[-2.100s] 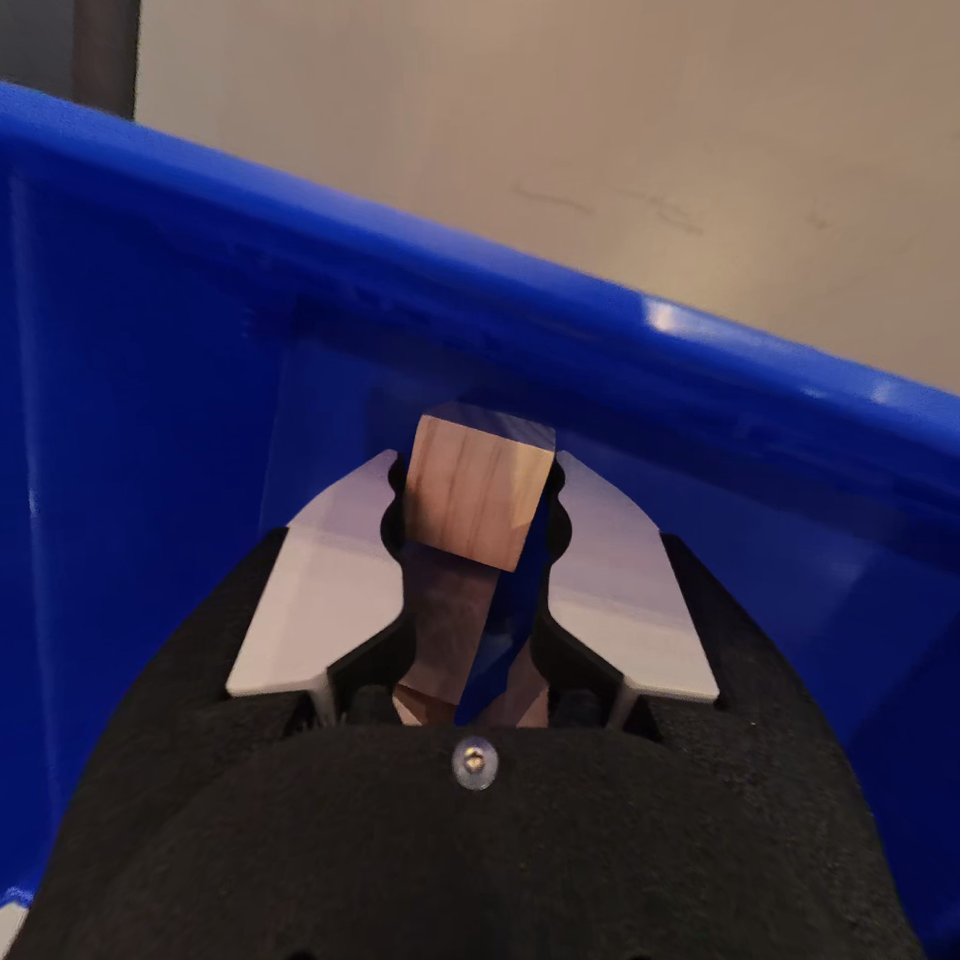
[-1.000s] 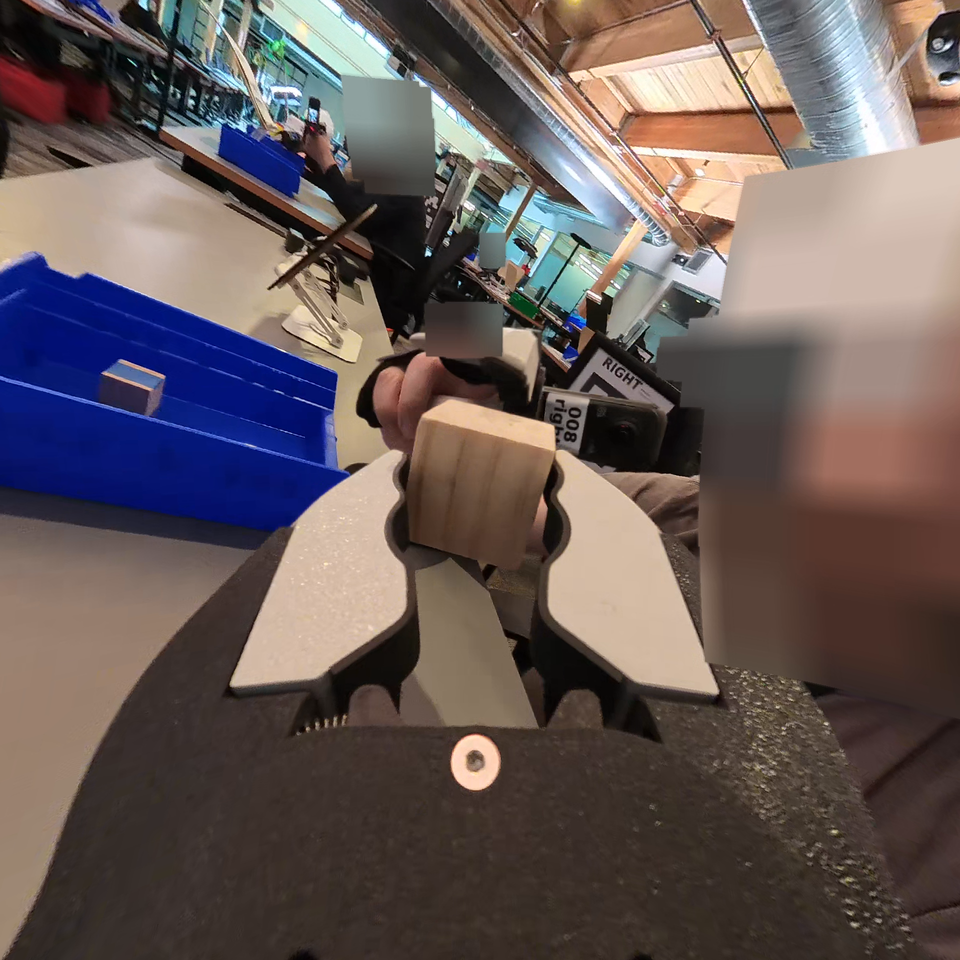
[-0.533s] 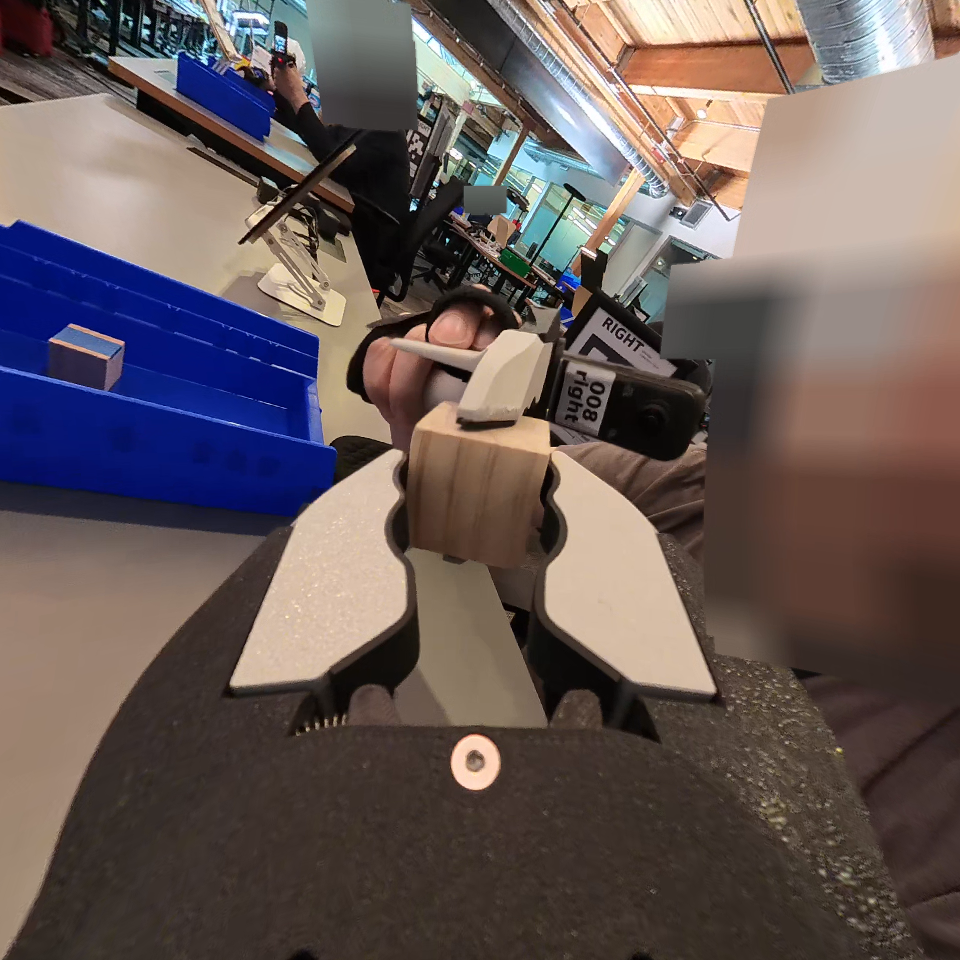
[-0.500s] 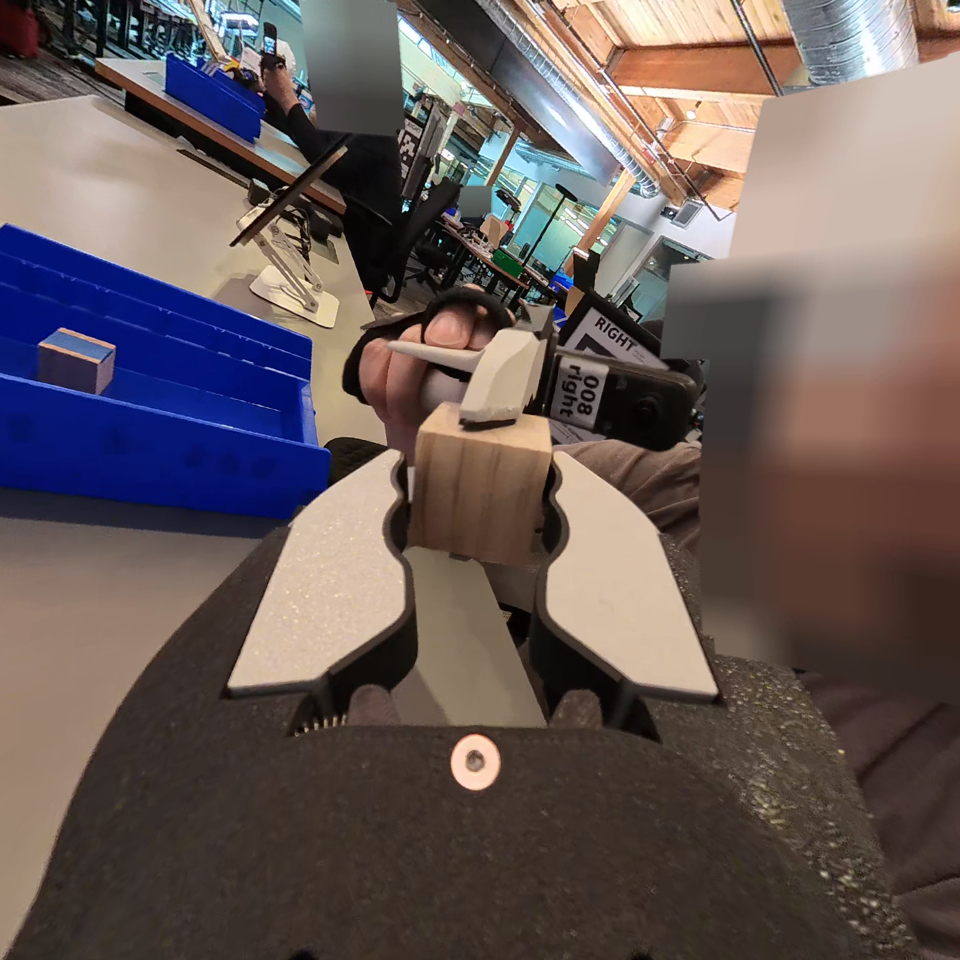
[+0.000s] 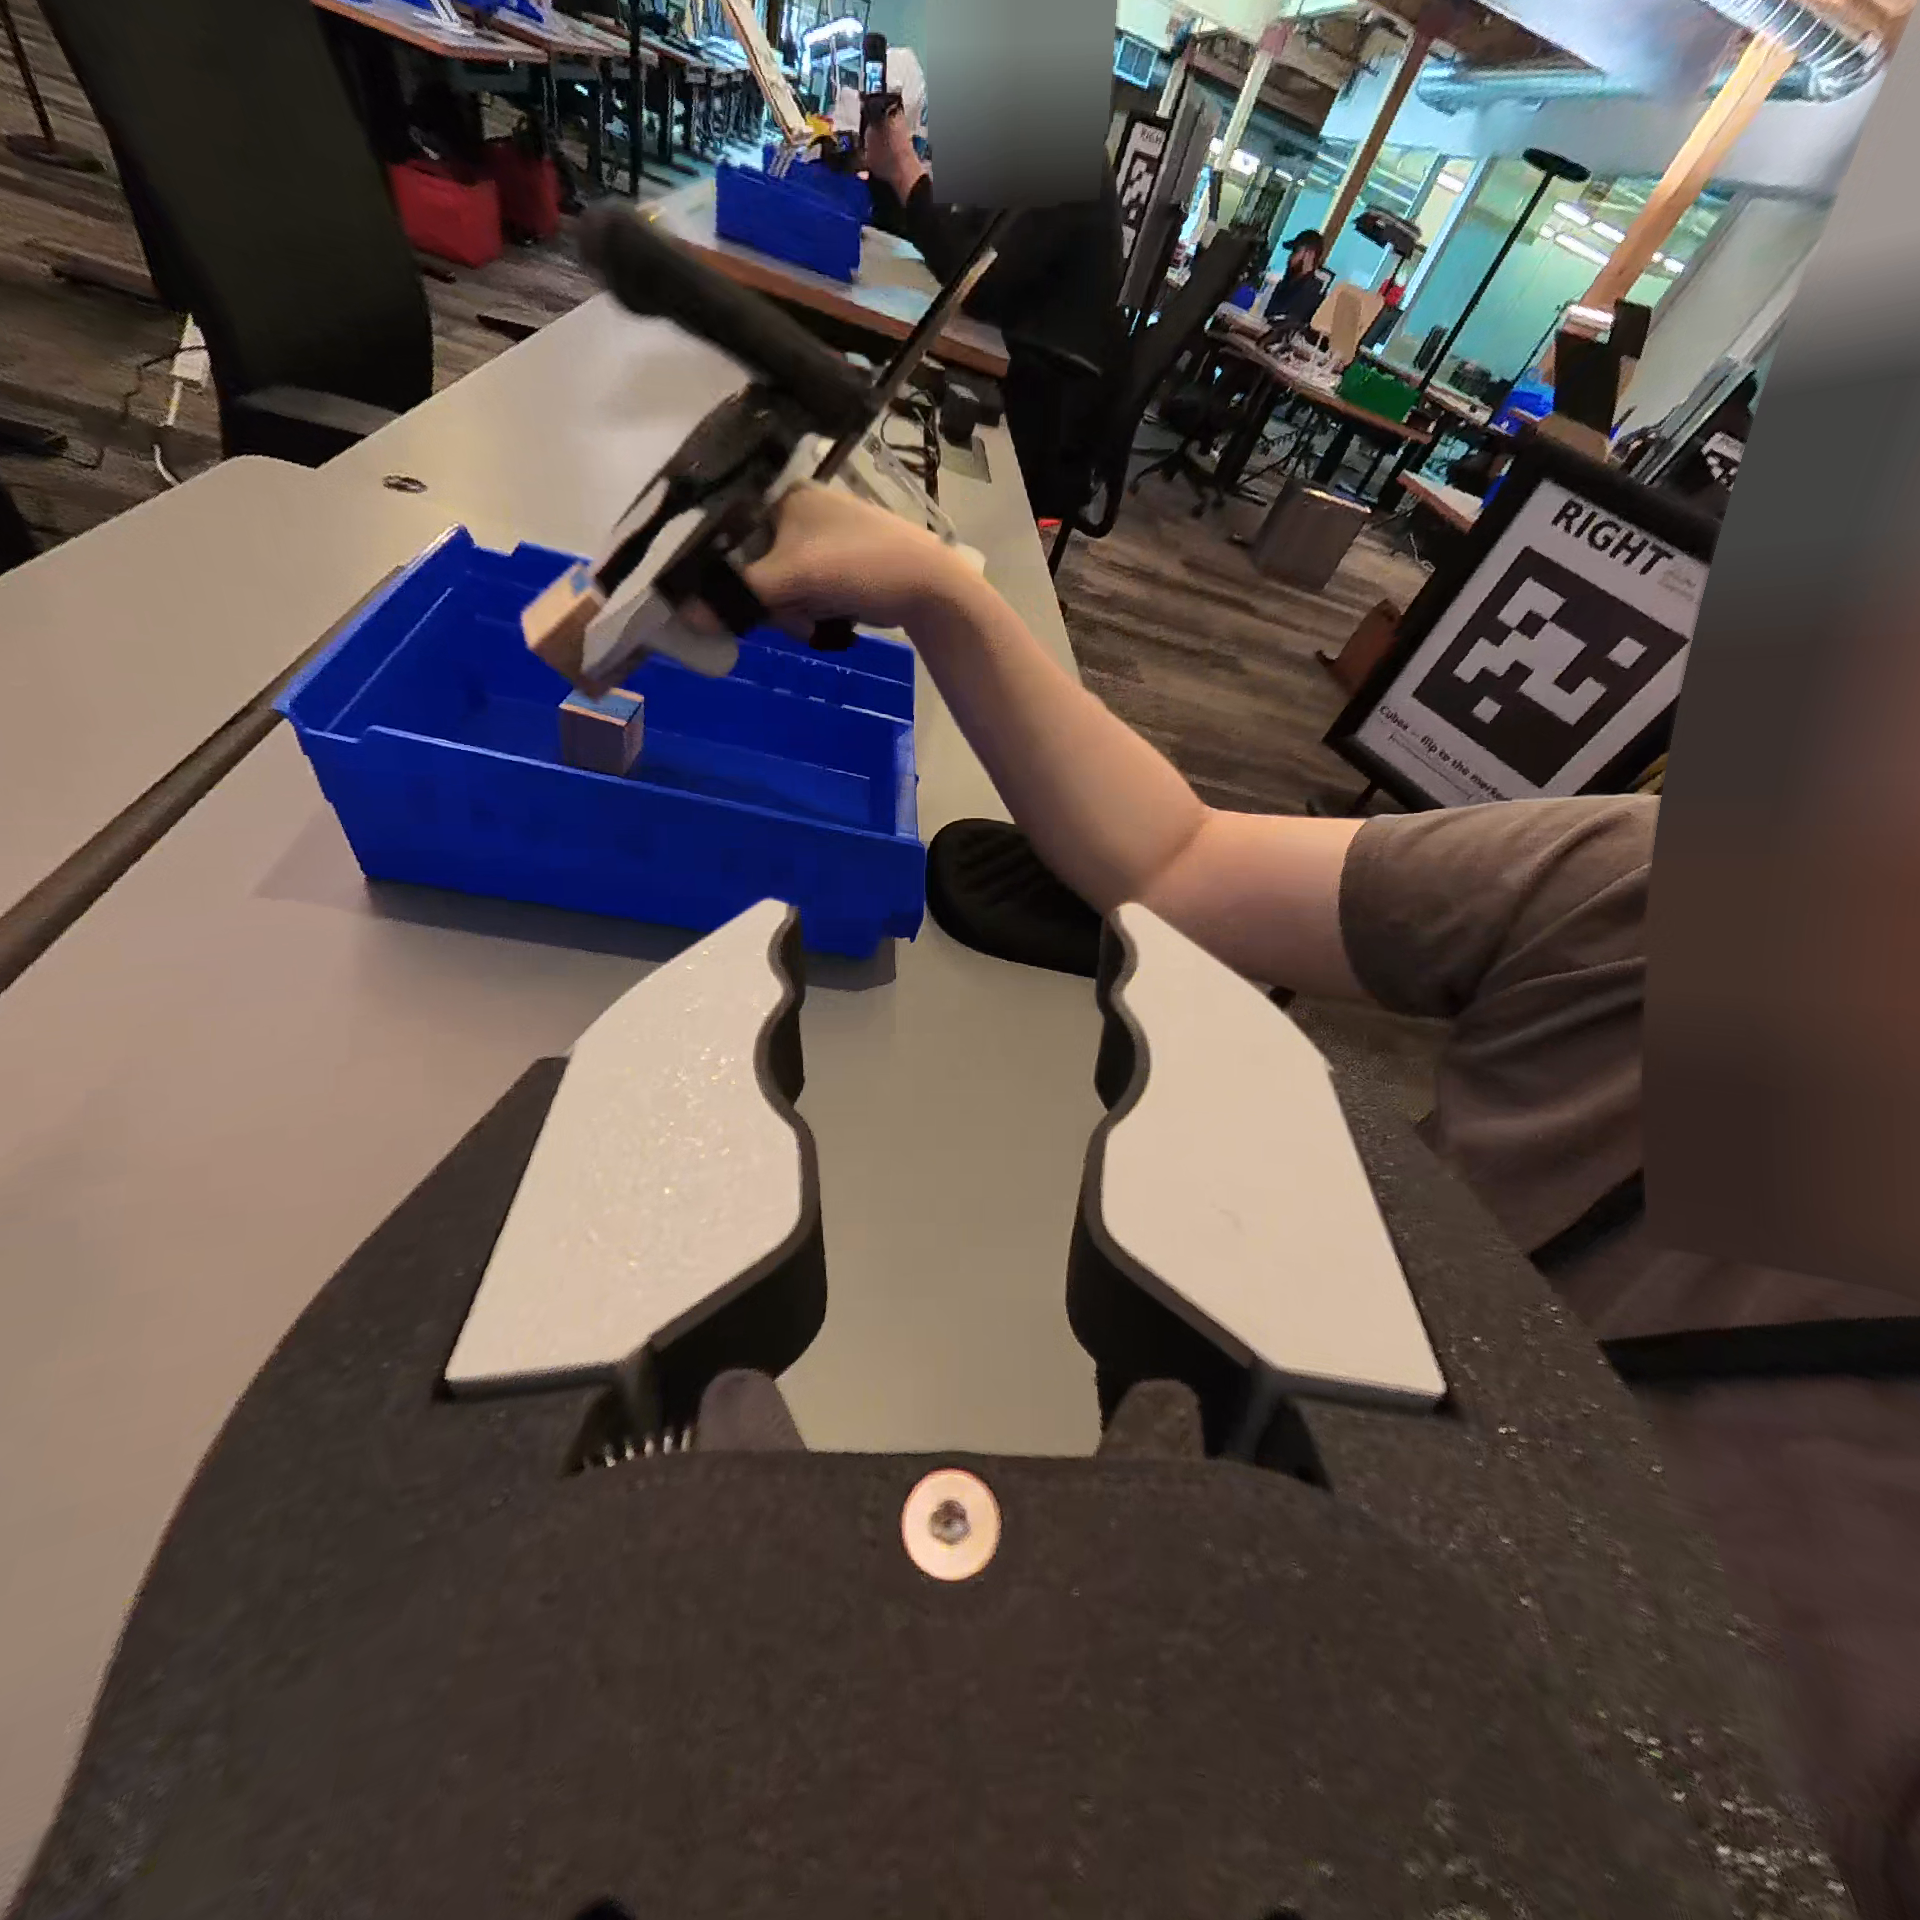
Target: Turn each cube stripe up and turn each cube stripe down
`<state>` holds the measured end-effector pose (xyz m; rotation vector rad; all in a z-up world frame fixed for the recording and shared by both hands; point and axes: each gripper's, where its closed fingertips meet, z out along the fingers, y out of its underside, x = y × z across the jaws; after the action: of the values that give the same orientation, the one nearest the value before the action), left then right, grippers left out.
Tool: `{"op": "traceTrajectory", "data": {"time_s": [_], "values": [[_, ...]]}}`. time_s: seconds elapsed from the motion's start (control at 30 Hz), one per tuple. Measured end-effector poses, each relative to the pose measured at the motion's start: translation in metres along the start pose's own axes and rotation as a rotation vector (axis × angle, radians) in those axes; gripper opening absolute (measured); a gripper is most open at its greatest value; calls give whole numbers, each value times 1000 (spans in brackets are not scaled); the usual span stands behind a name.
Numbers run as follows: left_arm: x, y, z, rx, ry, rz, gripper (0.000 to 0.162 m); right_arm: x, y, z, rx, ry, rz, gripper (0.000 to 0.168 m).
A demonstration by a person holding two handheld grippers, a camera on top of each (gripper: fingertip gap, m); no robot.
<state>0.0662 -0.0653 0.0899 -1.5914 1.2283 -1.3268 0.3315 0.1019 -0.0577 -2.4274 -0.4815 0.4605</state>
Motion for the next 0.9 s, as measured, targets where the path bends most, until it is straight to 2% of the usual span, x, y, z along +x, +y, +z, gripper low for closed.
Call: {"op": "traceTrajectory", "data": {"time_s": [0.13,0.3,0.43,0.63,0.7,0.77,0.9], "values": [[2,1,4,-5,20,-8,51,24,38,38,-238,124,90,47],[-1,5,8,-22,19,-15,49,28,56,56,-344,178,101,47],[1,6,10,-28,29,-10,48,39,55,62,-335,249,106,47],[4,11,15,-60,36,4,48,43,59,63,-355,266,135,47],[7,12,16,-64,54,-3,48,41,57,62,-349,254,135,54],[9,10,14,-60,58,-2,48,39,52,56,-332,250,129,60],[6,-1,-8,-28,-1,26,47,32,28,30,-220,264,86,61]]}}
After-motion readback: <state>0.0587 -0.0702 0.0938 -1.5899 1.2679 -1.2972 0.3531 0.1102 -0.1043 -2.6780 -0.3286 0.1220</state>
